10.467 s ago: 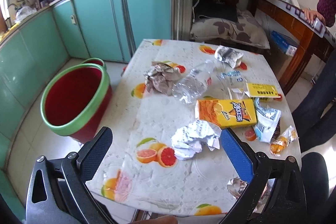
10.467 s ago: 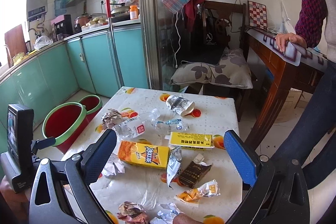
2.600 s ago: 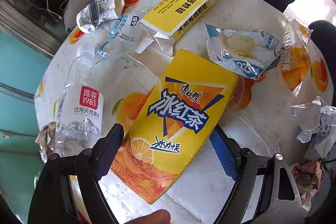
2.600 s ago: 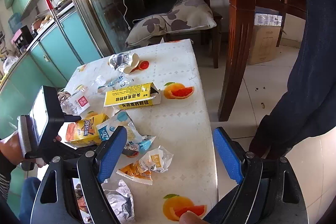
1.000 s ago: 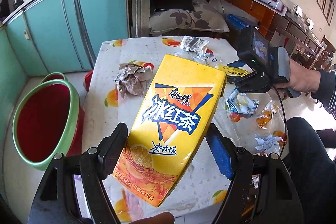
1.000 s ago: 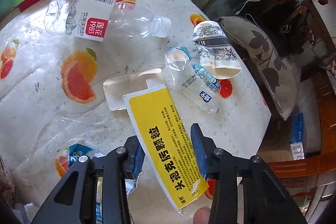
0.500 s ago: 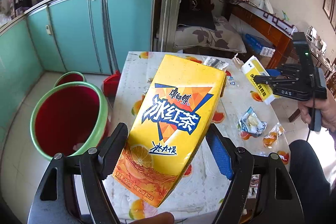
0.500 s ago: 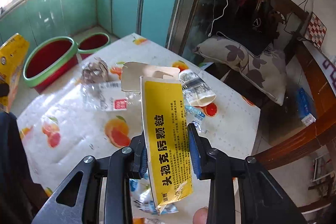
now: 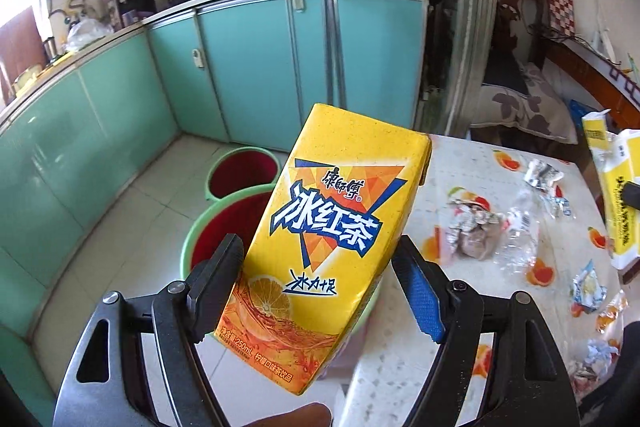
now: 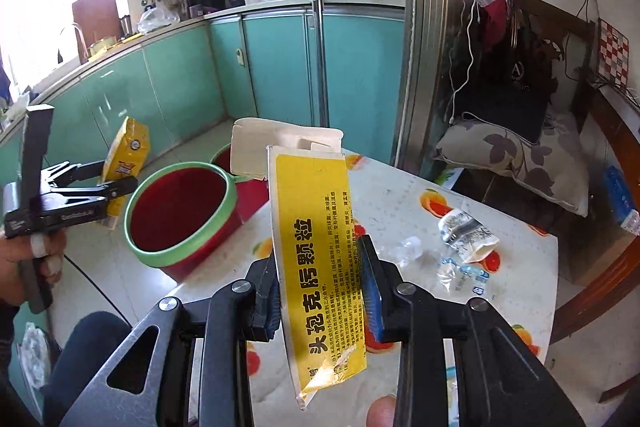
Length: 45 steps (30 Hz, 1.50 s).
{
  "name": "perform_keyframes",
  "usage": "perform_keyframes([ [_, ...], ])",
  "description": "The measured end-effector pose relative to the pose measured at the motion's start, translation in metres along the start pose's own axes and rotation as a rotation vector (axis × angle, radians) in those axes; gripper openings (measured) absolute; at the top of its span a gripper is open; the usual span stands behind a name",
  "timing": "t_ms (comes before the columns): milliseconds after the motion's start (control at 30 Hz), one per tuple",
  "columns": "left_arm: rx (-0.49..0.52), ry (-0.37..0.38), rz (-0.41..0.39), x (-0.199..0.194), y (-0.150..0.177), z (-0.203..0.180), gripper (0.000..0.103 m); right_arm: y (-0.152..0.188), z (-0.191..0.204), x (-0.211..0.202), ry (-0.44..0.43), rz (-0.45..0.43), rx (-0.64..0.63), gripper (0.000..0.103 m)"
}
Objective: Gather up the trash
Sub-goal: 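Carry the carton and box over the red bucket and open both tools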
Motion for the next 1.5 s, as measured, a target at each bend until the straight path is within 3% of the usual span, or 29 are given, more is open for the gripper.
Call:
perform_keyframes([
  [200, -0.060, -0.077, 0.051, 0.042, -0.001, 0.033, 0.076, -0.028, 0.028, 0.012, -0.025, -0.021, -0.026, 0.030],
  [400, -0.110, -0.081, 0.137, 0.073, 0.018, 0.049, 0.078, -0.044, 0.053, 0.025, -0.046, -0.014, -0.063, 0.030],
  [433, -0.114, -0.078, 0.149, 0.076, 0.022, 0.050, 0.081, -0.045, 0.057, 0.027, -0.051, -0.013, -0.069, 0.030],
  [500, -0.126, -0.086, 0.139, 0.076, 0.025, 0.056, 0.103, -0.049, 0.066, 0.034, -0.061, -0.009, -0.078, 0.030],
  [733, -0.162, -0.158, 0.094, 0.058, 0.025, 0.092, 0.103, -0.063, 0.102, 0.067, -0.112, 0.003, -0.118, 0.030],
  [1000, -0.296, -0.271, 0.038, 0.013, 0.026, 0.165, 0.103, -0.085, 0.175, 0.131, -0.232, 0.010, -0.167, 0.030],
  [1300, -0.372, -0.330, 0.007, -0.021, 0.037, 0.211, 0.103, -0.070, 0.252, 0.224, -0.316, 0.129, -0.227, 0.031],
  [1367, -0.387, -0.337, -0.002, -0.023, 0.035, 0.217, 0.103, -0.066, 0.260, 0.234, -0.321, 0.149, -0.237, 0.037],
  [1433, -0.398, -0.334, -0.004, -0.024, 0.036, 0.219, 0.103, -0.065, 0.264, 0.238, -0.300, 0.151, -0.252, 0.058],
  [1467, -0.399, -0.334, -0.004, -0.024, 0.036, 0.220, 0.103, -0.066, 0.264, 0.238, -0.286, 0.144, -0.258, 0.076],
  [1500, -0.398, -0.336, -0.003, -0.024, 0.036, 0.221, 0.103, -0.067, 0.265, 0.238, -0.284, 0.140, -0.259, 0.079],
])
Point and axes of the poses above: each gripper's, at about its wrist camera, not at the fingertips, and x roughly the way its jaws point, z to its left, y to its underside, the point moved 8 cm from there along x, roughly the way its jaws point, and after that the axes turned 9 degrees about -x, right-handed, at the moved point
